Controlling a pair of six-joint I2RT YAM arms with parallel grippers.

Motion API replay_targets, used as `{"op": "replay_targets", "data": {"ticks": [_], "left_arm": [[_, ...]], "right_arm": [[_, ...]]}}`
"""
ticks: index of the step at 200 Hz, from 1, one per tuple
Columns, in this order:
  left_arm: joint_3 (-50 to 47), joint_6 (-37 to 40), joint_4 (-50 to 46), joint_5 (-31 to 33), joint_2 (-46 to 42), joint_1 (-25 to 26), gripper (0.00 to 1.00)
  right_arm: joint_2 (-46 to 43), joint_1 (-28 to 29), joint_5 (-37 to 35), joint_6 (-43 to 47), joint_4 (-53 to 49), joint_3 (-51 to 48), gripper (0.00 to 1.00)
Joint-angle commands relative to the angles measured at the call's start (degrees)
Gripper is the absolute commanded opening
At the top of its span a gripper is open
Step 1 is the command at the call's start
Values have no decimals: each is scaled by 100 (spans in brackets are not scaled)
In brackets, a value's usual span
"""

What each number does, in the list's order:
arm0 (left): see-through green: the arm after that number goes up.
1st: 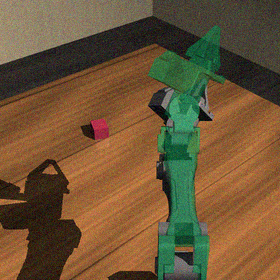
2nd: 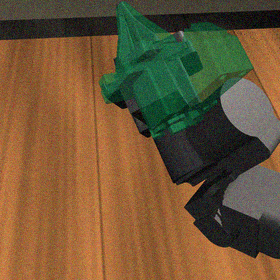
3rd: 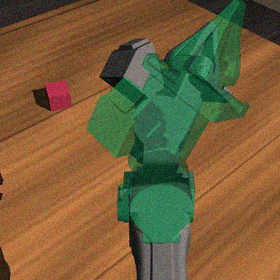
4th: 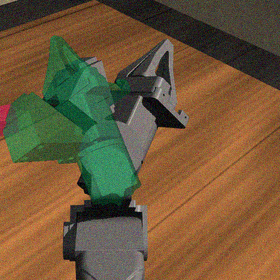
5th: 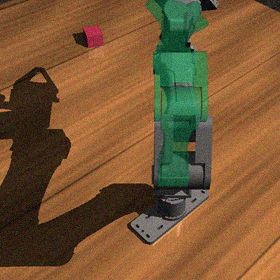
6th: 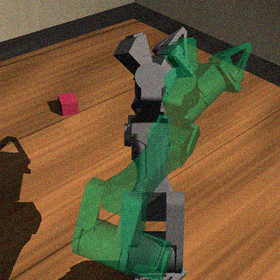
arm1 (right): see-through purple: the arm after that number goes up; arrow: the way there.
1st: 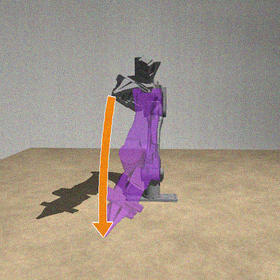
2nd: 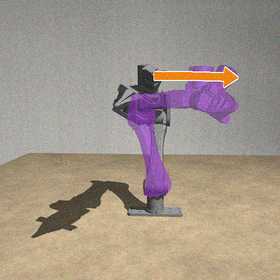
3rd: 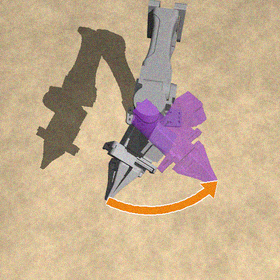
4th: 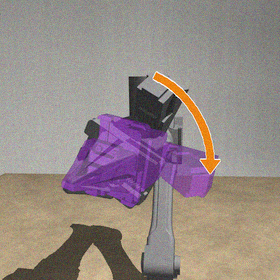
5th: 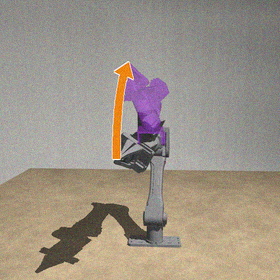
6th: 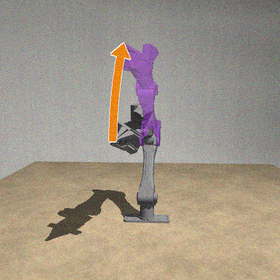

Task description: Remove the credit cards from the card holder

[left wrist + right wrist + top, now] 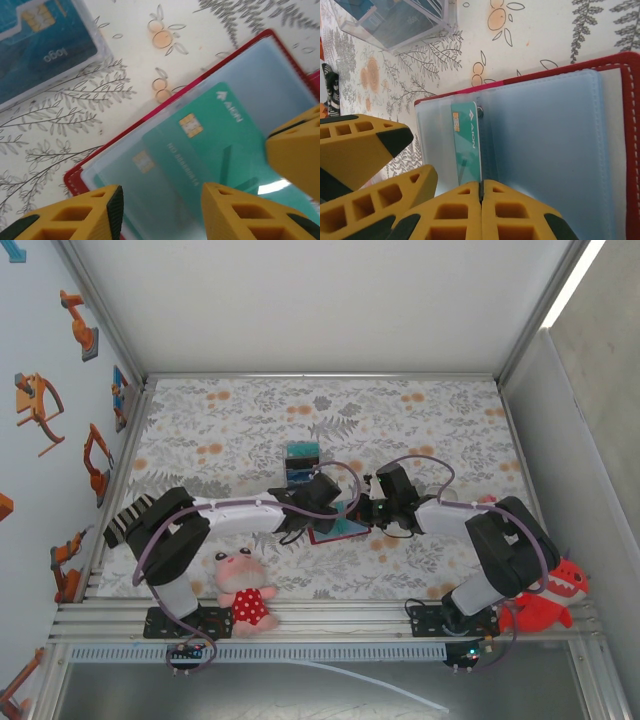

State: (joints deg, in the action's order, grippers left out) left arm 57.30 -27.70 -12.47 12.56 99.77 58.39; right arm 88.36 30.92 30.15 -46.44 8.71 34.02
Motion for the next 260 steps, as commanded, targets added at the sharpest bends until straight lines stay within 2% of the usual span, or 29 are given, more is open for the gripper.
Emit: {"op": "replay_targets", "data": {"ticks": [1, 35, 89, 128, 149, 190, 213, 260], "left_arm": [[77, 127, -341, 329, 43, 14, 44], [87, 153, -429, 509, 110, 21, 44], [164, 178, -428, 520, 442, 61, 51], [140, 161, -447, 528, 492, 70, 51], [124, 178, -467, 537, 465, 71, 51], [110, 156, -458, 528, 468, 79, 50], [77, 126, -416, 515, 469, 85, 46], [-16, 166, -236, 465, 434, 62, 44]], "right_arm": [[-151, -50, -175, 139, -269, 90, 0], [-239, -77, -211, 140, -299, 61, 0], [-228, -77, 28, -55, 145, -74, 0], [-189, -77, 213, -187, 623, -236, 16], [-71, -77, 334, -267, 945, -308, 18], [279, -77, 582, -553, 1755, -409, 18], [452, -77, 637, -635, 1987, -402, 18], [304, -94, 431, -515, 1734, -394, 3]]}}
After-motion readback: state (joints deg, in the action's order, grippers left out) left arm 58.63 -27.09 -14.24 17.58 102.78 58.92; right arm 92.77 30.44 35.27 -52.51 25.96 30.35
